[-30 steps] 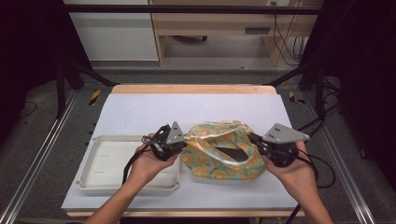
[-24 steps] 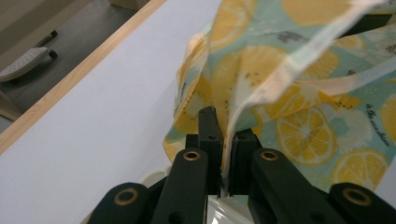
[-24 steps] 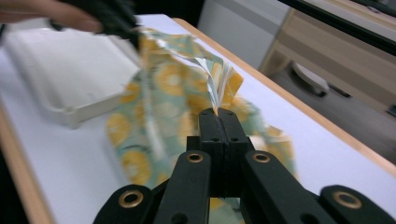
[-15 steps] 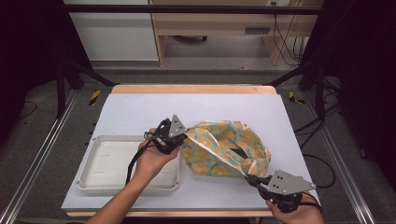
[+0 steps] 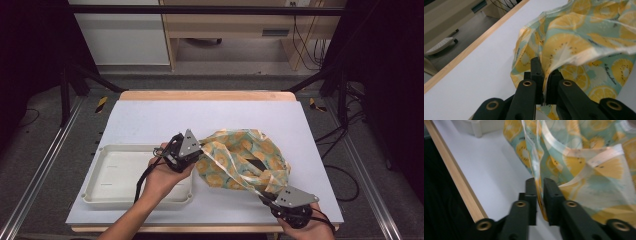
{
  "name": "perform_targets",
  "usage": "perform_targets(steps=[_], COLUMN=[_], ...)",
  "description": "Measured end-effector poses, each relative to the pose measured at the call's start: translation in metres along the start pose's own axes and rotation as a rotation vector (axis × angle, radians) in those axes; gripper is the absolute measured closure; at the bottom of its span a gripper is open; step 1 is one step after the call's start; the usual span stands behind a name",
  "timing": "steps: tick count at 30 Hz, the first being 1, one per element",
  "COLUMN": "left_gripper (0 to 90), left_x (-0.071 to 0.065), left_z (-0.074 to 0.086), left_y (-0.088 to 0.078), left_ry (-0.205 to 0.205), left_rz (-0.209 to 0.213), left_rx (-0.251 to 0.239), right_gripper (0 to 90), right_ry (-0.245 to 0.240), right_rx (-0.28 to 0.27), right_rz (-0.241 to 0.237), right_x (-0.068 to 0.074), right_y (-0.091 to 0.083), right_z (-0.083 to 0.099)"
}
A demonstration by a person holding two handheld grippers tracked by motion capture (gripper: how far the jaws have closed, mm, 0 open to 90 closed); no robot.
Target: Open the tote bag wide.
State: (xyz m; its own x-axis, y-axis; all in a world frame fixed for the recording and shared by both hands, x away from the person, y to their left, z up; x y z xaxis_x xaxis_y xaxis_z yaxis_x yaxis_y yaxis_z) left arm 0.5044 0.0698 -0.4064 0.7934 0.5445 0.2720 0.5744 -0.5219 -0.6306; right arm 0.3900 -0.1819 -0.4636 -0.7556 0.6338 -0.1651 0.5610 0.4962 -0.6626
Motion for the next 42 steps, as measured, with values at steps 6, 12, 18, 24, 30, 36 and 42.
perform_targets(steps=[6,12,18,24,30,36,42], left_gripper=[87.6,87.6,87.6,87.5,87.5,87.5,87.6], left_x=[-0.003,-0.003,-0.005,-0.007,-0.006,-0.002,-0.001], left_z=[0.007,0.009,0.010,0.009,0.010,0.009,0.007], left_y=[-0.002,-0.003,-0.003,-0.004,-0.005,-0.009,-0.012], left_ry=[0.015,0.025,0.052,0.055,0.060,0.046,0.028], left_rz=[0.015,0.018,0.016,0.024,0.022,0.008,-0.007], left_rx=[0.002,0.001,0.005,-0.007,-0.009,-0.027,-0.051], right_gripper=[64.2,58.6,55.5,53.0,45.3,42.5,73.8], right_ry=[-0.013,-0.034,-0.041,-0.031,0.012,0.012,-0.023], right_rx=[-0.036,-0.067,-0.090,-0.065,-0.002,0.100,0.137], right_rz=[0.019,0.037,0.073,0.083,-0.020,-0.047,-0.001], right_x=[-0.001,-0.004,-0.018,-0.044,-0.062,-0.052,-0.030], right_y=[-0.019,-0.035,-0.048,-0.047,-0.024,-0.010,-0.012], right_z=[-0.015,-0.034,-0.058,-0.076,-0.069,-0.041,-0.016])
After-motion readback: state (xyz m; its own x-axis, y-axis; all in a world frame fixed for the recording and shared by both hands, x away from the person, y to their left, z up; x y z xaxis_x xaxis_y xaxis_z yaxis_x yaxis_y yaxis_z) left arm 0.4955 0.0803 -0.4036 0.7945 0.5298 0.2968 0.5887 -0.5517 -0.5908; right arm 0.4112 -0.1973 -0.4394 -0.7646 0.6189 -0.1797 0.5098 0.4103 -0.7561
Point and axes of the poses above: each handheld gripper's, and its own axes: y roughly forward along the jaws, z roughly out of its underside, x roughly to its left, the point moved 6 cm from there along y, roughly forward along the jaws, and after that the axes turned 6 degrees about x, right-handed, at the moved point
